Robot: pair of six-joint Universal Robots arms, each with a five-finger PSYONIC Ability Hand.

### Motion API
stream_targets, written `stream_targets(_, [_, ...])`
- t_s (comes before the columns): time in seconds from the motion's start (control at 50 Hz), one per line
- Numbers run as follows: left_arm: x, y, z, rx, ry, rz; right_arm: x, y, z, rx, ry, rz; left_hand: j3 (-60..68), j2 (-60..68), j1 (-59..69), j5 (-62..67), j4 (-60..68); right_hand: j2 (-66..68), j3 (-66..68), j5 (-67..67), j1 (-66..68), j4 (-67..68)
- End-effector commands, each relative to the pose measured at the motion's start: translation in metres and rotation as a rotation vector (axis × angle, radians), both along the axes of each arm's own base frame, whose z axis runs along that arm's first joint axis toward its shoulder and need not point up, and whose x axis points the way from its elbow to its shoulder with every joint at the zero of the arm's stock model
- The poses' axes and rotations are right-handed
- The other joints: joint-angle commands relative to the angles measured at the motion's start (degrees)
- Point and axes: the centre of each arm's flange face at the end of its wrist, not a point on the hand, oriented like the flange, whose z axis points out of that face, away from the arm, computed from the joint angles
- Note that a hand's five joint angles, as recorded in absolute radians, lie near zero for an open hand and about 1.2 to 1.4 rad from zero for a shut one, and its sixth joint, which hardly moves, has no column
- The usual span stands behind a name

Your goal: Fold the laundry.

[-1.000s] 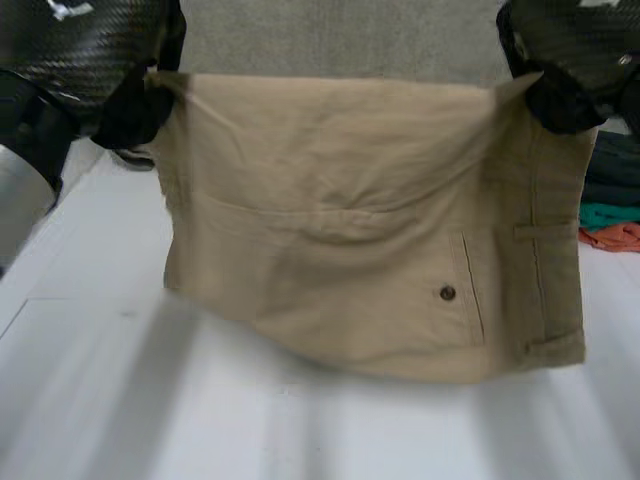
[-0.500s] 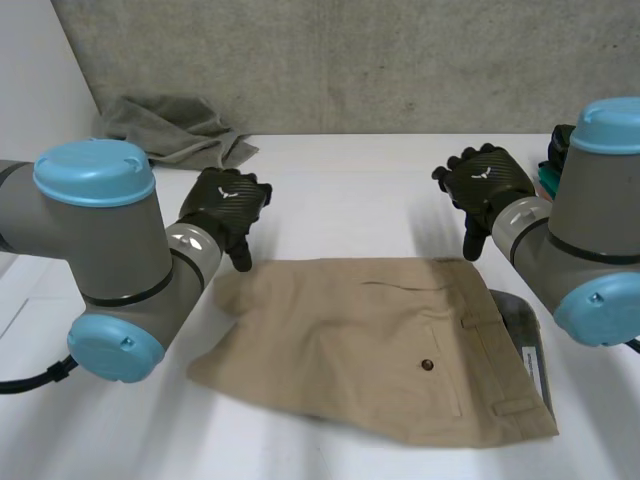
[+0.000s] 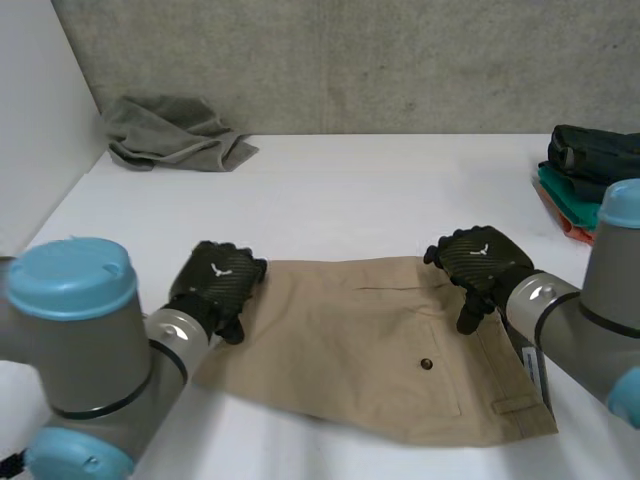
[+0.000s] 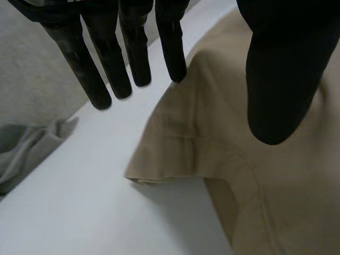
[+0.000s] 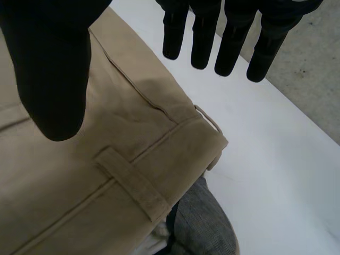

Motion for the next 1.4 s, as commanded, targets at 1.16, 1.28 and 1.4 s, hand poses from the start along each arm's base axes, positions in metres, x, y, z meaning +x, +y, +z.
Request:
stream_targets(1.16, [-0.020, -0.036, 0.109, -0.182, 0.079, 0.000, 0.008, -0.017, 0.110, -0.181, 0.066, 0.093, 50.49, 50.51, 49.83, 50.21, 50.38, 58.61, 57.24, 56.70, 57.60, 57.49])
stream_targets(1.28, [-0.049, -0.100, 0.155, -0.539, 0.130, 0.022, 0.032, -0.075, 0.124, -0.530, -0.088, -0.046, 50.49, 50.51, 49.83, 50.21, 50.38, 58.61, 57.24, 56.70, 57.60, 57.49])
stream_targets(1.4, [-0.057, -0.110, 0.229, -0.931, 0.314, 0.093, 0.036, -0.102, 0.180, -0.964, -0.350, -0.167, 50.49, 50.51, 49.83, 50.21, 50.38, 58.61, 57.24, 56.70, 57.60, 57.49])
